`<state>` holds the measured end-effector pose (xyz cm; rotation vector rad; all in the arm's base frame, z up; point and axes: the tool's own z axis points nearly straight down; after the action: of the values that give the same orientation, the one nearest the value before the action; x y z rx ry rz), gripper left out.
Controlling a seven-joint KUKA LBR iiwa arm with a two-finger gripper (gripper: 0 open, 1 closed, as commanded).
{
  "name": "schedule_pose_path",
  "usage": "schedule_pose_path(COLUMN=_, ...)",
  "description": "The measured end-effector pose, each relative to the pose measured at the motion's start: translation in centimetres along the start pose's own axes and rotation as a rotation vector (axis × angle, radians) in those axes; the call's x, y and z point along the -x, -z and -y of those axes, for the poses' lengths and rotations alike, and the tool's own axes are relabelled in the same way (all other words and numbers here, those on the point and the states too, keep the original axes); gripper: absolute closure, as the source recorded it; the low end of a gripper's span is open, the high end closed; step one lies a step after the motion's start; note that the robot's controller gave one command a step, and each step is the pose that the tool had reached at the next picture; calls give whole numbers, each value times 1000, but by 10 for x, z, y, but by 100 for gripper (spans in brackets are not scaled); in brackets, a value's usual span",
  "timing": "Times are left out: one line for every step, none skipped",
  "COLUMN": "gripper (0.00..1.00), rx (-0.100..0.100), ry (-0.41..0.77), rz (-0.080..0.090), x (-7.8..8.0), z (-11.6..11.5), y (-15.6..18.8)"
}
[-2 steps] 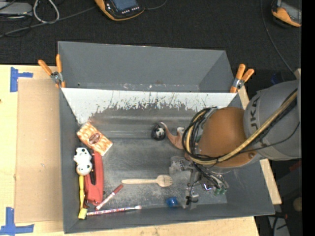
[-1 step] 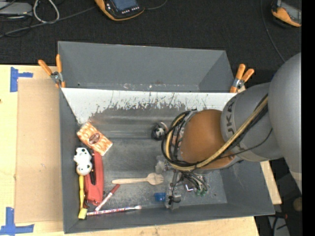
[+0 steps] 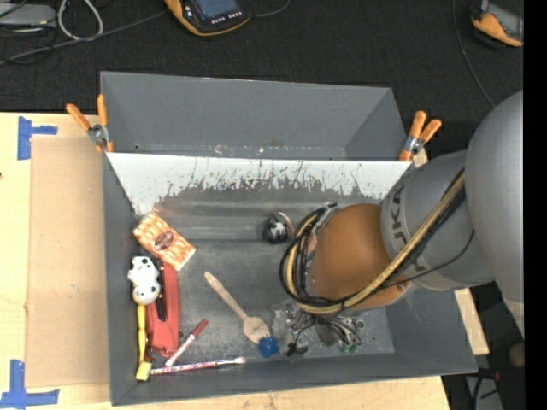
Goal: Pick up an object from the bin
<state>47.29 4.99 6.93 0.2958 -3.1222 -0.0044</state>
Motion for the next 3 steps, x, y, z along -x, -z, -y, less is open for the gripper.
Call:
schedule_pose_path(gripper=0, rx=-2, ry=-1, rz=22, x=6, z=1, y=3)
schedule_pose_path(gripper=0, rx=-2, ry=0, rz=21, x=6, z=1, y=3)
schedule_pose_path(gripper=0, rx=-4, ry=12, rz=36, x=7, z=-14, y=3)
